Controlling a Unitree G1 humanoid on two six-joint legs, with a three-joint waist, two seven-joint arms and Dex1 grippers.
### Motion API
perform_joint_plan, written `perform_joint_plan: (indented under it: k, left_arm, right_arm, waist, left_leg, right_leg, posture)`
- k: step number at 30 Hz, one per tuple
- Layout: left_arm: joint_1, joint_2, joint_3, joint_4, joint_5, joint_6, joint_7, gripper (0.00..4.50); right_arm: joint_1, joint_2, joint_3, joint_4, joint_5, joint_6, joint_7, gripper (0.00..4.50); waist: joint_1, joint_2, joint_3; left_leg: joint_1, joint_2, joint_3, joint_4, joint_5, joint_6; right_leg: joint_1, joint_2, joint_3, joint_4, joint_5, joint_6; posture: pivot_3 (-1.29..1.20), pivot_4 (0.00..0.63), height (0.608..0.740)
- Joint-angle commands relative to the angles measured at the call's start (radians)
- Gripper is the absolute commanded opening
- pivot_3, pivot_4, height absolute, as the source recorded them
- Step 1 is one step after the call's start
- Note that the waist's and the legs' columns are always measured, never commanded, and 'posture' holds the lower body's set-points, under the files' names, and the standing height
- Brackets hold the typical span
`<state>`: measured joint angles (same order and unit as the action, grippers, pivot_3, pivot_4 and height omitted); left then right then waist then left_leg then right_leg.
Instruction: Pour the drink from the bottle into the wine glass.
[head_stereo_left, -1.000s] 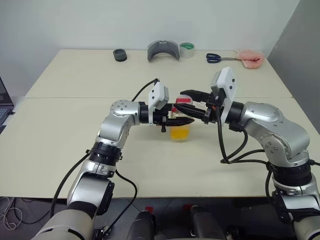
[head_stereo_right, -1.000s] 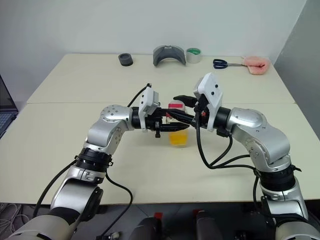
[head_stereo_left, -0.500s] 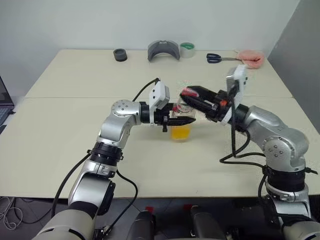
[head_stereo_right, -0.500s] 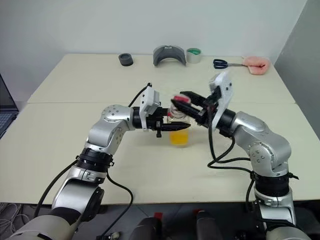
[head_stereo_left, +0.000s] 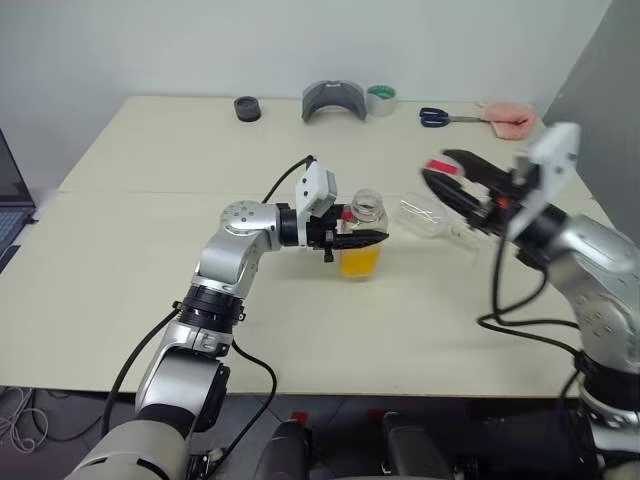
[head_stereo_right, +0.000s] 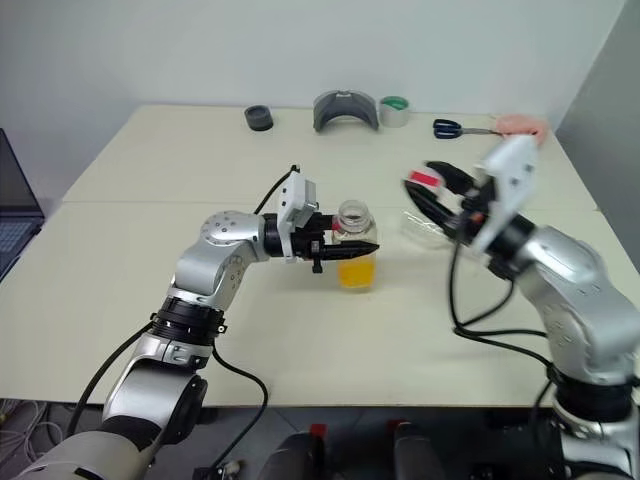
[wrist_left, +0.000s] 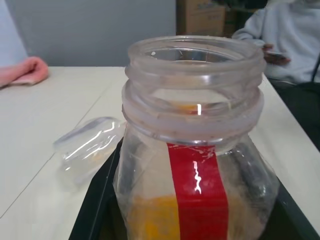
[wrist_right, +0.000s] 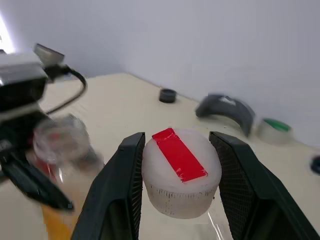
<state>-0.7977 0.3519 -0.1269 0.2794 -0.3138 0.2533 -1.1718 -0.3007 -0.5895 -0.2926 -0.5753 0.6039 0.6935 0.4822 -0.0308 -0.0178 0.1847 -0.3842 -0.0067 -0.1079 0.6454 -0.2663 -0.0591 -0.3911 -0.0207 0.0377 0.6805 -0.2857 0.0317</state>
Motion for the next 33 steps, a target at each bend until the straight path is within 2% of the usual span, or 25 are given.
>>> perform_joint_plan:
  k: [1,4,8,12,16,20,22,24,28,31,33]
  left_arm:
    - [-0.017,0.009,0.046,-0.045,-0.024,-0.014,0.027,1.76]
    - [-0.011,0.015,0.057,-0.045,-0.022,-0.012,0.04,1.76]
    - [-0.006,0.018,0.063,-0.048,-0.024,-0.008,0.053,1.76]
    - [-0.004,0.025,0.073,-0.053,-0.026,-0.006,0.069,1.76]
    - [0.004,0.038,0.097,-0.073,-0.027,-0.002,0.107,1.76]
    - [0.02,0.06,0.133,-0.091,-0.014,0.002,0.176,1.76]
    - [0.032,0.072,0.158,-0.089,0.016,-0.006,0.253,1.76]
    - [0.043,0.078,0.185,-0.086,0.032,-0.004,0.327,1.76]
    - [0.041,0.085,0.241,-0.046,0.066,-0.019,0.473,1.76]
    - [0.024,0.107,0.327,0.034,0.078,-0.02,0.626,1.76]
    - [0.026,0.123,0.356,0.066,0.083,-0.015,0.68,1.74]
  right_arm:
    - [0.201,-0.024,-0.09,-0.013,-0.07,-0.046,-0.002,1.74]
    - [0.344,-0.017,-0.054,0.068,-0.191,-0.067,-0.069,1.74]
    - [0.398,0.029,0.022,0.157,-0.27,-0.107,-0.104,1.74]
    - [0.404,0.067,0.013,0.185,-0.263,-0.101,-0.102,3.04]
    - [0.386,0.02,-0.032,0.145,-0.222,-0.074,-0.047,4.48]
    - [0.356,-0.092,-0.009,0.052,-0.179,-0.042,0.058,4.5]
    - [0.285,-0.143,0.048,-0.018,-0.109,0.021,0.12,4.5]
    - [0.157,-0.147,0.131,-0.055,-0.044,0.081,0.15,4.5]
    - [-0.104,-0.056,0.306,0.001,-0.047,0.126,0.141,4.5]
    - [-0.292,0.085,0.482,0.121,-0.11,0.096,0.144,4.5]
    - [-0.363,0.154,0.549,0.19,-0.147,0.082,0.142,4.5]
  waist:
    - [0.002,0.0,0.0]
    - [0.0,0.0,0.0]
    - [-0.014,0.0,0.0]
    - [-0.02,0.0,0.0]
    - [-0.017,0.0,0.0]
    - [-0.018,0.0,0.0]
    - [-0.023,0.0,0.0]
    - [-0.028,0.0,0.0]
    - [-0.025,0.0,0.0]
    - [-0.025,0.0,0.0]
    - [-0.025,-0.001,0.0]
  left_leg:
    - [0.0,0.0,0.0,0.0,0.0,0.0]
    - [0.001,-0.001,0.001,0.001,0.0,0.0]
    - [0.004,0.001,0.003,0.0,0.0,0.0]
    - [0.004,0.002,0.003,0.0,0.0,0.0]
    - [0.003,0.001,0.002,0.0,0.0,0.0]
    - [0.003,0.001,0.002,0.0,0.0,0.0]
    - [0.004,0.001,0.002,0.0,0.0,0.0]
    - [0.004,0.002,0.002,0.0,0.0,0.0]
    - [0.004,0.002,0.0,0.0,0.0,0.0]
    - [0.002,0.001,0.0,0.001,0.0,0.0]
    - [0.002,0.001,0.001,0.001,0.0,-0.001]
  right_leg:
    - [0.0,0.0,0.0,0.0,0.0,0.0]
    - [0.001,0.0,0.001,0.0,0.0,0.0]
    - [0.001,0.002,0.003,0.001,0.0,0.0]
    - [0.001,0.003,0.003,0.002,0.0,0.0]
    - [0.001,0.002,0.002,0.001,0.0,0.0]
    - [0.001,0.001,0.003,0.001,0.0,0.0]
    - [0.002,0.002,0.002,0.001,0.0,0.0]
    - [0.002,0.002,0.002,0.001,0.0,0.001]
    - [0.002,0.003,0.001,0.001,0.0,0.001]
    - [0.001,0.001,0.0,0.001,0.0,0.0]
    - [0.0,0.0,0.001,0.001,0.0,0.001]
  posture:
    - [0.0,0.15,0.74]
    - [0.0,0.15,0.74]
    - [0.0,0.15,0.74]
    - [0.0,0.15,0.74]
    - [0.0,0.15,0.74]
    - [0.0,0.15,0.74]
    - [0.0,0.15,0.74]
    - [0.0,0.15,0.74]
    - [0.0,0.15,0.74]
    - [0.0,0.15,0.74]
    - [0.0,0.15,0.74]
